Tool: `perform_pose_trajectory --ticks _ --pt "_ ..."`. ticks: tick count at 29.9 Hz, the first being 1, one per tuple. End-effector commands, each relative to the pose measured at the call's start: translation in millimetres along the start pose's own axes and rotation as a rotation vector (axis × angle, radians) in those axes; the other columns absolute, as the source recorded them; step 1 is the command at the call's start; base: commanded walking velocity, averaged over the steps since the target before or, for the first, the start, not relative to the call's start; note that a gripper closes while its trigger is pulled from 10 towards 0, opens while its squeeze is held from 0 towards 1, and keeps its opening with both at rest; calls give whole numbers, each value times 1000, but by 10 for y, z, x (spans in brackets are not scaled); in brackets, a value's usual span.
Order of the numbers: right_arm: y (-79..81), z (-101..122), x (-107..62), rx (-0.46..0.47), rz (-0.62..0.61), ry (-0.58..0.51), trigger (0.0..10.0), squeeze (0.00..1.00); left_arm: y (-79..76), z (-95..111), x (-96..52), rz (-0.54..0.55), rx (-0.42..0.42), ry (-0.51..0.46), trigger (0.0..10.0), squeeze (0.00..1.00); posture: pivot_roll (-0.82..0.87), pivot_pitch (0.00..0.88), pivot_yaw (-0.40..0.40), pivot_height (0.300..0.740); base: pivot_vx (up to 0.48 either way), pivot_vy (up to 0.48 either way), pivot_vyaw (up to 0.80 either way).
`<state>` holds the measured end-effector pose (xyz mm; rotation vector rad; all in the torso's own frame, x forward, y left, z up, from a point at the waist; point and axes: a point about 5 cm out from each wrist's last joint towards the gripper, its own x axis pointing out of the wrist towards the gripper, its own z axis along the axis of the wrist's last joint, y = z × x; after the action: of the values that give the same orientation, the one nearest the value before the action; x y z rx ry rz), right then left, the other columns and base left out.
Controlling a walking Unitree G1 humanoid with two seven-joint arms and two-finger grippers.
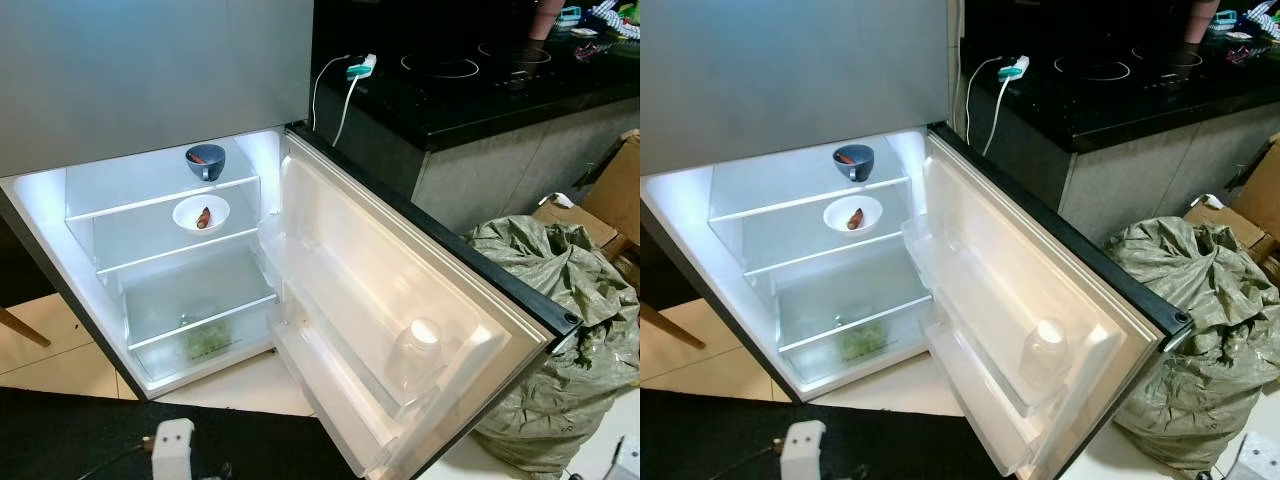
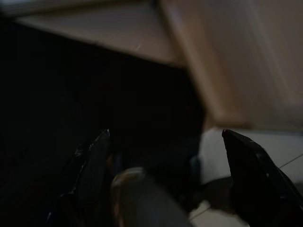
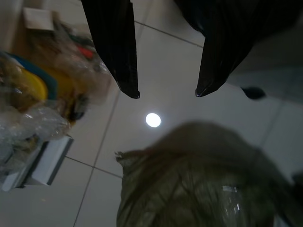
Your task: Restocking fridge
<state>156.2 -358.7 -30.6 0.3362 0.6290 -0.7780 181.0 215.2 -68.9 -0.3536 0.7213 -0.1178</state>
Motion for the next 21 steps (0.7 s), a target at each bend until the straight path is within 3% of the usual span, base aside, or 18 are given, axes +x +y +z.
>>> perform_pose_trajectory --ticks 1,2,4,6,7,10,12,14,18,21 --pt "-35 69 4 30 4 -31 10000 0 81 107 -40 -39 -15 -40 10000 0 -32 67 -3 740 0 0 0" --pt "-23 105 9 33 21 -46 10000 0 106 181 -68 -116 -6 -58 10000 0 -32 67 -4 740 0 0 0" --pt "-21 119 10 38 25 -52 10000 0 114 211 -81 -147 0 -66 10000 0 -32 67 -4 740 0 0 0" --pt "-32 175 15 64 32 -75 10000 0 107 324 -131 -311 33 -90 10000 0 -30 68 -4 740 0 0 0" --pt "-35 219 18 92 47 -95 10000 0 96 413 -185 -450 82 -99 10000 0 -28 68 -4 740 0 0 0" --pt "-32 246 19 102 59 -108 10000 0 100 458 -215 -507 112 -94 10000 0 -26 68 -5 740 0 0 0" --pt "-25 356 24 160 99 -154 10000 0 100 576 -318 -684 216 -56 10000 0 -27 66 -3 740 0 0 0" --pt "-20 384 26 171 111 -165 10000 0 99 595 -345 -726 235 -44 10000 0 -27 66 -3 740 0 0 0" --pt "19 526 29 180 186 -213 10000 0 83 672 -485 -896 381 60 10000 0 -32 63 -3 740 0 0 0" --pt "25 557 28 184 206 -221 10000 0 43 748 -562 -994 428 86 10000 0 -36 64 -5 740 0 0 0"
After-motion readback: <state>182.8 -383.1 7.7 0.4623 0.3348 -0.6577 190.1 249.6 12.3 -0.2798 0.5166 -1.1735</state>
